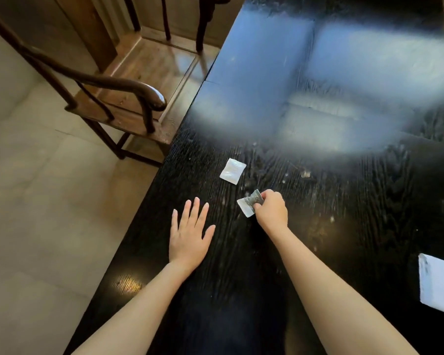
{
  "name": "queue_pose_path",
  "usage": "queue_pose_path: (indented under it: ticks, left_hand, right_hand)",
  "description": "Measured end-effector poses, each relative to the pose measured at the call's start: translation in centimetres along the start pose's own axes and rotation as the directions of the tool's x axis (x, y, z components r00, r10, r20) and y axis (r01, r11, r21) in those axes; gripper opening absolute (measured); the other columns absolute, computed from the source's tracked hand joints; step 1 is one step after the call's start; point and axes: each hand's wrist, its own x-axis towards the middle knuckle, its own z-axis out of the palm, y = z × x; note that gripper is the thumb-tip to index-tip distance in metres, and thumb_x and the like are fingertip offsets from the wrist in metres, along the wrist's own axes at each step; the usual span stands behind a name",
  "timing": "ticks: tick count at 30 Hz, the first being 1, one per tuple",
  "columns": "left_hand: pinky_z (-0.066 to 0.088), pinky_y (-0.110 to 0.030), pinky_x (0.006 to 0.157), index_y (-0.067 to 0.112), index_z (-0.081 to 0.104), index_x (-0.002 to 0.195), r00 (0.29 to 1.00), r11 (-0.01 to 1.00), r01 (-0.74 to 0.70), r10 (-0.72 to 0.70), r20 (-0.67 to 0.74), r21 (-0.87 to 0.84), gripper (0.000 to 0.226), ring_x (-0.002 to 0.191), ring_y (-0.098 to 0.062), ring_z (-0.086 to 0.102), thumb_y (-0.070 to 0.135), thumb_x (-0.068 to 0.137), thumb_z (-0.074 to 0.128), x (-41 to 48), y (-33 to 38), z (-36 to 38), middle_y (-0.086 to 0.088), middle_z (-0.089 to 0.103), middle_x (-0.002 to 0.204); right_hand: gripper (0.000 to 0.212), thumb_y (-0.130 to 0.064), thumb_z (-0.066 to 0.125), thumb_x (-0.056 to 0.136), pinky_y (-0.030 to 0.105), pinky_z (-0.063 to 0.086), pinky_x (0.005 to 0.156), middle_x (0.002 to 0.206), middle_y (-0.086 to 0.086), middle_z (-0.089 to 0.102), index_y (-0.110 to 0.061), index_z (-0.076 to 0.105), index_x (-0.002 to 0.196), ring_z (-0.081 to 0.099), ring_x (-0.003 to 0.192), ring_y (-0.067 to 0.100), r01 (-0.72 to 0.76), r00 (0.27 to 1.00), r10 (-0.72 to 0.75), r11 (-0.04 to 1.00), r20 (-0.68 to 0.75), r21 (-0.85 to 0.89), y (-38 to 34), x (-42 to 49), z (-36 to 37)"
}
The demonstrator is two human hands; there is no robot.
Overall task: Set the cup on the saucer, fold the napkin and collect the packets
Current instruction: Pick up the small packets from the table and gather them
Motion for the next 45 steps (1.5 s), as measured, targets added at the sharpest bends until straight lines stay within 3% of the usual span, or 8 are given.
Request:
queue_pose_path:
  ticks: [5,11,15,24,29,35,41,45]
  left_hand:
    - [-0.006,-0.04,0.117,0.025,0.015,0.148,0.994,0.854,0.105,-0.098,0.041,-0.509,0.057,0.145,-0.012,-0.004,0.041,0.096,0.036,0.6,0.2,-1.5,0.003,0.013,0.158]
    - [0.03,-0.036,0.112,0.042,0.019,0.143,0.955,-0.344,0.273,-0.018,0.297,-0.898,0.066,0.135,-0.008,0.034,0.044,0.087,0.053,0.6,2.2,-5.2,0.014,0.04,0.145]
    - [0.038,-0.034,0.104,0.031,0.032,0.142,0.965,-0.595,0.208,-0.005,0.263,-0.776,0.063,0.128,-0.012,0.047,0.012,0.085,0.052,1.2,2.2,-5.1,0.001,0.051,0.139]
    - [0.047,-0.036,0.095,0.027,0.044,0.134,0.951,-0.661,0.224,-0.013,0.309,-0.716,0.061,0.124,-0.016,0.053,-0.002,0.08,0.049,2.6,-1.7,-4.2,-0.004,0.057,0.133]
    - [0.044,-0.038,0.098,0.024,0.043,0.135,0.93,-0.67,0.274,0.002,0.367,-0.69,0.057,0.124,-0.019,0.053,-0.006,0.087,0.042,2.8,-2.8,-3.3,-0.003,0.06,0.13]
    - [0.043,-0.04,0.099,0.021,0.042,0.136,0.915,-0.738,0.284,0.019,0.403,-0.612,0.048,0.121,-0.022,0.056,-0.001,0.094,0.033,2.8,-3.1,-3.2,-0.007,0.063,0.127]
    - [0.043,-0.041,0.098,0.021,0.045,0.134,0.916,-0.759,0.292,0.047,0.398,-0.582,0.044,0.12,-0.023,0.057,0.002,0.096,0.032,2.9,-2.9,-3.8,-0.008,0.062,0.127]
    - [0.041,-0.044,0.102,0.021,0.047,0.132,0.915,-0.76,0.31,0.074,0.398,-0.571,0.042,0.123,-0.024,0.054,0.004,0.097,0.033,2.9,-1.6,-4.1,-0.008,0.061,0.128]
  right_hand:
    - [0.006,-0.006,0.06,0.083,0.031,0.054,0.065,0.093,0.013,0.067,-0.012,0.057,0.085,0.064,0.072,0.018,-0.094,0.99,0.046,0.92,0.133,0.381,-0.6,-3.6,0.8]
    - [0.008,-0.007,0.059,0.086,0.019,0.056,0.057,0.089,0.01,0.071,-0.01,0.064,0.092,0.07,0.067,0.012,-0.22,0.947,-0.017,0.693,0.321,0.686,-3.9,-8.6,2.4]
    - [0.011,-0.023,0.065,0.082,0.022,0.051,0.063,0.085,0.002,0.068,-0.014,0.065,0.089,0.064,0.075,0.011,-0.1,0.98,-0.004,0.859,0.201,0.502,-5.0,-9.3,3.6]
    - [0.025,-0.024,0.05,0.092,0.037,0.042,0.085,0.109,0.011,0.063,-0.008,0.06,0.109,0.053,0.106,0.03,0.136,0.978,-0.131,0.99,-0.163,0.022,-5.1,0.3,1.2]
    - [0.044,-0.038,0.057,0.087,0.043,0.039,0.087,0.121,0.011,0.053,-0.009,0.054,0.12,0.045,0.11,0.032,0.435,0.87,-0.492,0.731,0.036,-0.526,-5.5,4.3,2.0]
    - [0.015,-0.003,0.046,0.088,0.041,0.037,0.069,0.1,0.02,0.058,0.002,0.057,0.098,0.048,0.092,0.035,0.499,0.793,-0.609,0.63,0.02,-0.594,-4.9,4.3,2.8]
    - [0.008,-0.004,0.051,0.084,0.029,0.042,0.059,0.082,0.009,0.063,-0.008,0.058,0.087,0.055,0.071,0.018,0.361,0.932,-0.355,0.925,-0.07,0.119,-4.1,0.6,0.8]
    - [0.017,-0.008,0.057,0.087,0.019,0.055,0.063,0.087,0.003,0.073,-0.015,0.068,0.097,0.067,0.074,0.008,-0.056,0.934,-0.21,0.711,0.288,0.701,-3.9,-4.6,-0.4]
